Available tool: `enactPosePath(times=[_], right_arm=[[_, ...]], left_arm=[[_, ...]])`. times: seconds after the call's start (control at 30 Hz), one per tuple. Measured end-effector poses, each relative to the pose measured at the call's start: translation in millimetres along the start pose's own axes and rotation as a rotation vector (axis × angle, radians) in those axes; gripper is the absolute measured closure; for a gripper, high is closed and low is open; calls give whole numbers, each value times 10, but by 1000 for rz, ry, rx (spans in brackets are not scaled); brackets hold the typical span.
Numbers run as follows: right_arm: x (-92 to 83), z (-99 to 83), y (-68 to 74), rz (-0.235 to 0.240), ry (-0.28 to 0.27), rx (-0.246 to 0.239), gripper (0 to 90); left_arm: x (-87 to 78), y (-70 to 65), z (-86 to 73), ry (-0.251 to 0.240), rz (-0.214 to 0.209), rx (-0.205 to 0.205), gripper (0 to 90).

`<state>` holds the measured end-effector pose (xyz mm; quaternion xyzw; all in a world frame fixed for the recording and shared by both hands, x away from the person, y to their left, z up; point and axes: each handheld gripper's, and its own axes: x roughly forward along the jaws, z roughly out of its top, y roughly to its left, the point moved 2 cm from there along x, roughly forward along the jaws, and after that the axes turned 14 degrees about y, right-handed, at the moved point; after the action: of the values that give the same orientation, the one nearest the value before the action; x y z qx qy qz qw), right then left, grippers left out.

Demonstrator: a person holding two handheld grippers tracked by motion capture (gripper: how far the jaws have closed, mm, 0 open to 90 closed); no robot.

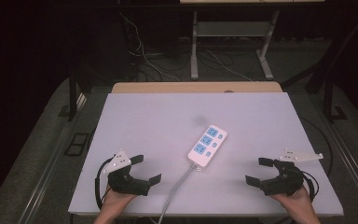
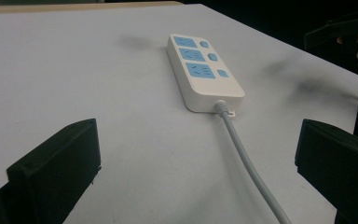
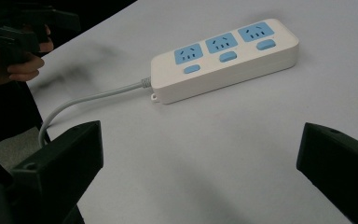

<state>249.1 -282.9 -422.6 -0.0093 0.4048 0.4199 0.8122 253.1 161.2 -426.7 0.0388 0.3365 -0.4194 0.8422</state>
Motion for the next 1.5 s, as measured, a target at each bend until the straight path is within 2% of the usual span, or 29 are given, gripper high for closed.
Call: enactPosePath(times=[0.57, 0.83, 1.2, 1.4, 1.5], right_arm=[[17, -21, -26, 0, 15, 9, 3], [15, -42, -32, 2, 22, 13, 3], [6, -52, -28, 1, 24, 20, 3], [6, -58, -36, 3, 25, 26, 3], [-1, -63, -38, 3, 24, 26, 3]], left_arm=[[0, 2, -6, 6, -12, 10, 0], [21, -17, 3, 27, -18, 29, 0], [34, -51, 46, 78, -13, 46, 0], [38, -60, 94, 107, -7, 67, 0], [45, -67, 127, 133, 9, 93, 0]])
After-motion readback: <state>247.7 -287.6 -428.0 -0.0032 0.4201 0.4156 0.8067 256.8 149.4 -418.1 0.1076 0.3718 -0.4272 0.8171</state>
